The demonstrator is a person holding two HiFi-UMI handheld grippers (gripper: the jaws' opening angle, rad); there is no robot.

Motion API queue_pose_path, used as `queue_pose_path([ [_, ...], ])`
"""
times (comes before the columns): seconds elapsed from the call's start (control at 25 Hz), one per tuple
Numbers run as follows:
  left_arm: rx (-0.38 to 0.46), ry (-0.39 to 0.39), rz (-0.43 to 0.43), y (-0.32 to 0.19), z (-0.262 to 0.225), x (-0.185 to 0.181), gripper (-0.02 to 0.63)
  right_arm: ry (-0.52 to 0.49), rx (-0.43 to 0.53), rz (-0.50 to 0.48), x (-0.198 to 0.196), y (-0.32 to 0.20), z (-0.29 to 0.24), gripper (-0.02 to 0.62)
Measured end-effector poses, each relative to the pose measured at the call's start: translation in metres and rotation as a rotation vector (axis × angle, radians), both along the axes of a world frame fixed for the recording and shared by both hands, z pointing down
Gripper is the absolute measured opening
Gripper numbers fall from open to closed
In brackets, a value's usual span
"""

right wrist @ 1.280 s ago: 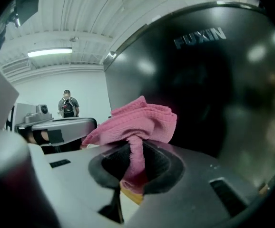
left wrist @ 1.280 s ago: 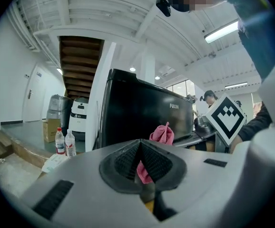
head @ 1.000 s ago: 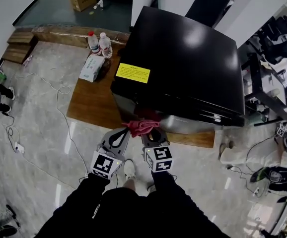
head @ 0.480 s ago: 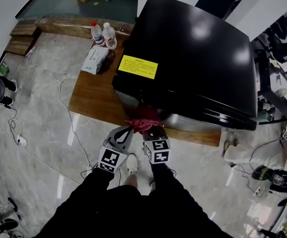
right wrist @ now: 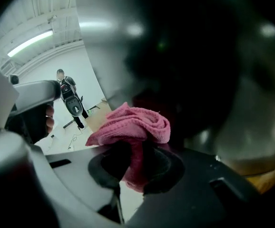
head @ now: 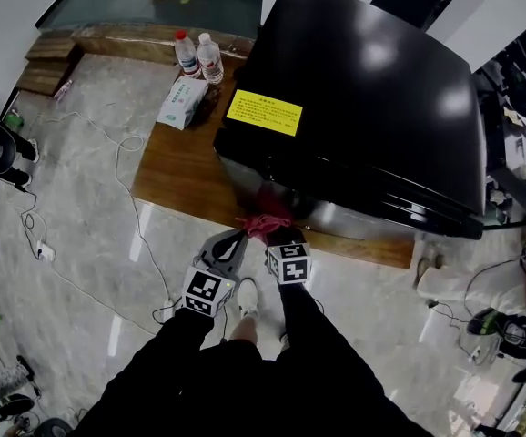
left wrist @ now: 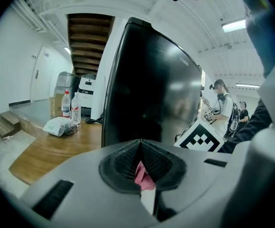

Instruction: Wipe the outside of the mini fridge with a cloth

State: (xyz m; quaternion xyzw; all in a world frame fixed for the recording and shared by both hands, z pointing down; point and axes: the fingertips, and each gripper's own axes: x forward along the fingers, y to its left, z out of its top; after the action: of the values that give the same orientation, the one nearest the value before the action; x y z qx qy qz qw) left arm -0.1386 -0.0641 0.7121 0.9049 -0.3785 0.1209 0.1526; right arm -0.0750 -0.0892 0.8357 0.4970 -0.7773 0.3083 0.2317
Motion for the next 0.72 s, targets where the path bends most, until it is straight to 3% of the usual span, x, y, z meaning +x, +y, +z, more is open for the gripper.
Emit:
queue_pose_path([
  [0.16,0.003,-0.001,-0.007,0.005,-0.008,-0.004,0.006,0.017,-0.001,-0.034,-0.003,0.007,0.000,0.069],
  [0.28,0.028,0.011,-0.017,0.005,-0.035,-0.009,0.006,0.010,0.075,-0.078,-0.009,0.017,-0.038,0.069],
  [0.6,0.061,0.090,0.011,0.025,-0.158,-0.026,0.006,-0.049,0.369,-0.121,-0.014,0.056,-0.235,0.069],
  [0.72,0.115,0.119,0.020,0.027,-0.219,-0.028,0.006,-0.036,0.497,-0.149,-0.017,0.067,-0.315,0.071],
])
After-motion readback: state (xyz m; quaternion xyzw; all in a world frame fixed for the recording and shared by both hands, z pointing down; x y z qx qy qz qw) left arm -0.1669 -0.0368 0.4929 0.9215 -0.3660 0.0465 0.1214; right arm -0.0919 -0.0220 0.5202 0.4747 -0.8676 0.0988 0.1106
